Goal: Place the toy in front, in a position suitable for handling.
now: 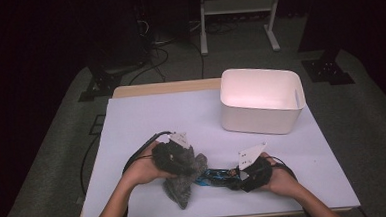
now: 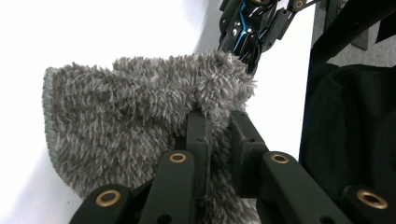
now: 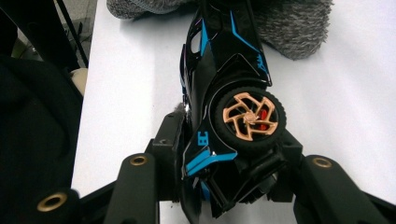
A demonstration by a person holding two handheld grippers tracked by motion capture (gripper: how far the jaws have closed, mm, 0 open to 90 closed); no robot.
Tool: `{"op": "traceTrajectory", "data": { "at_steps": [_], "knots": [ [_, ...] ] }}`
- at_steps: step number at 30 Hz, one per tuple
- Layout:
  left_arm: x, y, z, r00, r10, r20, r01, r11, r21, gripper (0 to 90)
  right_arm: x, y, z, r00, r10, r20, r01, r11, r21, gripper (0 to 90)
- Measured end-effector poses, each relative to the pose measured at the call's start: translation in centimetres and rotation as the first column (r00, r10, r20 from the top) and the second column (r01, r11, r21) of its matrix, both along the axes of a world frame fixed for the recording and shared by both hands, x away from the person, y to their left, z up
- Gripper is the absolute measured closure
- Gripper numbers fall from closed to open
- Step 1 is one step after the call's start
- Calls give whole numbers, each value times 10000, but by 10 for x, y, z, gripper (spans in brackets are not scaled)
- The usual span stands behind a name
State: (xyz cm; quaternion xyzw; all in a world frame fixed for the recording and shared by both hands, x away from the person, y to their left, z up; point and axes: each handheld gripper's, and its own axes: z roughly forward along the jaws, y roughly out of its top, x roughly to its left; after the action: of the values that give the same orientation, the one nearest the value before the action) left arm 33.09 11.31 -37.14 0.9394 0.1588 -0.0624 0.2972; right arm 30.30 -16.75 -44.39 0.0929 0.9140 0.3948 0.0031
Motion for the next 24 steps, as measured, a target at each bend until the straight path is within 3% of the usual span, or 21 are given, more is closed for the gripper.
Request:
{"op": "traceTrajectory", "data": {
  "at_steps": [5,11,15,20,24],
  "knots": [
    [1,-10,-1,9997,-230,-116,227,9996,-186,803,0,0,0,10000,-11,4,11,10000,1,555],
    [1,-40,6,9961,-883,73,884,9959,-183,805,0,0,0,10000,-12,-26,12,10000,12,555],
    [1,-70,4,9897,-1426,129,1426,9898,37,805,0,1,0,10000,-30,-26,30,10000,10,555],
    [1,-97,5,9798,-1999,85,1999,9798,16,805,0,0,0,10000,-28,-18,28,10000,26,555],
    [0,-111,3,9765,-2153,39,2151,9763,217,805,0,0,-1,10000,-15,0,15,10000,32,554]
  ]
}}
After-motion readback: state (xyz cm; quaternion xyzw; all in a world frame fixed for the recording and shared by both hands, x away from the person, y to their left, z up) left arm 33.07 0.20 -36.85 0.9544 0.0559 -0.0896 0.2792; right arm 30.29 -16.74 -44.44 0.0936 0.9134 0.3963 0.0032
